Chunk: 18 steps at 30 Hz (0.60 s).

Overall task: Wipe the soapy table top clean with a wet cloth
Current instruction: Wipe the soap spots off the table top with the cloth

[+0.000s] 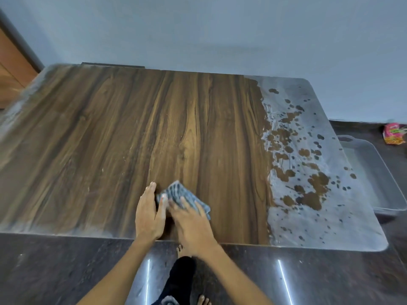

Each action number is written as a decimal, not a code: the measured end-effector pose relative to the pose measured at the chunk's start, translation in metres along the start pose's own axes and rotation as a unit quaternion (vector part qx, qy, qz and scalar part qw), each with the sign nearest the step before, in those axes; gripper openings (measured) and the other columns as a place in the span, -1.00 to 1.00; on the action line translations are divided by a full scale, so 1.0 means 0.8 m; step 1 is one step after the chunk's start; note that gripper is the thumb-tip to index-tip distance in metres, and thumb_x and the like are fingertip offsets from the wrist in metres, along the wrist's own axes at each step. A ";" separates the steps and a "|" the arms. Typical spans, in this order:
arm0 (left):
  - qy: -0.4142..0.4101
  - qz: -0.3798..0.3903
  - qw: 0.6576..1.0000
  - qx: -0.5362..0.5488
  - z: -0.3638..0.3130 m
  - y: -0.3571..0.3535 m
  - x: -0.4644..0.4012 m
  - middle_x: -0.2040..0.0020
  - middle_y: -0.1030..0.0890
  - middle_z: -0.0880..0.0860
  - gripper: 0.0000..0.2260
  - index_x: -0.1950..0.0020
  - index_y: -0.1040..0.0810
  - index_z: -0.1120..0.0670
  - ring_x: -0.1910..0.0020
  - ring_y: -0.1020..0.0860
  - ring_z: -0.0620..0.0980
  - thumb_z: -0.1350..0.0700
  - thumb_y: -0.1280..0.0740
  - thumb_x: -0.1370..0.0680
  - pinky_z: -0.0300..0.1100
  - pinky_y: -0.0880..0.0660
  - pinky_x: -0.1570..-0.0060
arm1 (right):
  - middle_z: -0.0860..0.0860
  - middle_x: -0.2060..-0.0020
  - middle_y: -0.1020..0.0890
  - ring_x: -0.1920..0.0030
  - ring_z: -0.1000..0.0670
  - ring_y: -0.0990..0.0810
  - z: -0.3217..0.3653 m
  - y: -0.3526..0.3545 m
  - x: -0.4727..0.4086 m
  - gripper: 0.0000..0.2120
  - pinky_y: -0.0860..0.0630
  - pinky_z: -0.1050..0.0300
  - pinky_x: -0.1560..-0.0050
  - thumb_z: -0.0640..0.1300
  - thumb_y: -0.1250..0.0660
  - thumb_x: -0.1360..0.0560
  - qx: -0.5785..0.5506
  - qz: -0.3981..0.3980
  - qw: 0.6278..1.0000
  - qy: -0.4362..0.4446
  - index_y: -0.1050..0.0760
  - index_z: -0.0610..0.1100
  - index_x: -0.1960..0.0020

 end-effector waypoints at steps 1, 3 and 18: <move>0.000 -0.001 1.000 -0.012 0.001 0.001 0.014 -0.48 -0.24 0.05 -0.27 -0.48 -0.18 0.12 -0.47 -0.13 -0.07 -0.31 0.10 -0.46 -0.07 -0.05 -0.46 | 0.17 -0.40 -0.35 -0.46 0.11 -0.17 0.002 -0.004 0.032 -0.53 -0.05 0.04 -0.40 -0.10 -0.08 -0.53 0.007 0.000 1.000 0.014 -0.28 0.08 -0.43; -0.002 0.007 0.999 -0.048 0.000 0.000 0.038 -0.50 -0.20 0.04 -0.24 -0.49 -0.16 0.13 -0.49 -0.08 -0.06 -0.34 0.13 -0.46 -0.10 0.01 -0.46 | 0.22 -0.35 -0.41 -0.42 0.16 -0.21 -0.007 -0.001 0.088 -0.54 -0.15 0.01 -0.39 -0.12 -0.12 -0.50 0.002 -0.012 1.000 0.016 -0.35 0.08 -0.39; -0.081 0.186 0.961 -0.187 -0.039 -0.039 0.103 -0.54 0.09 0.06 -0.53 -0.52 0.03 0.14 -0.51 0.15 0.02 0.00 0.08 -0.64 -0.07 0.13 -0.45 | 0.01 -0.36 -0.41 -0.42 0.03 -0.26 -0.030 0.024 0.138 -0.54 -0.18 0.11 -0.43 -0.34 -0.07 -0.54 -0.076 -0.056 0.988 -0.126 -0.38 -0.10 -0.39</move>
Point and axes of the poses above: each hand's wrist, its own x-axis away from the middle knuckle, its own y-axis out of the back of the hand, z = x × y, the point moved 2 cm from there along -x, towards the middle knuckle
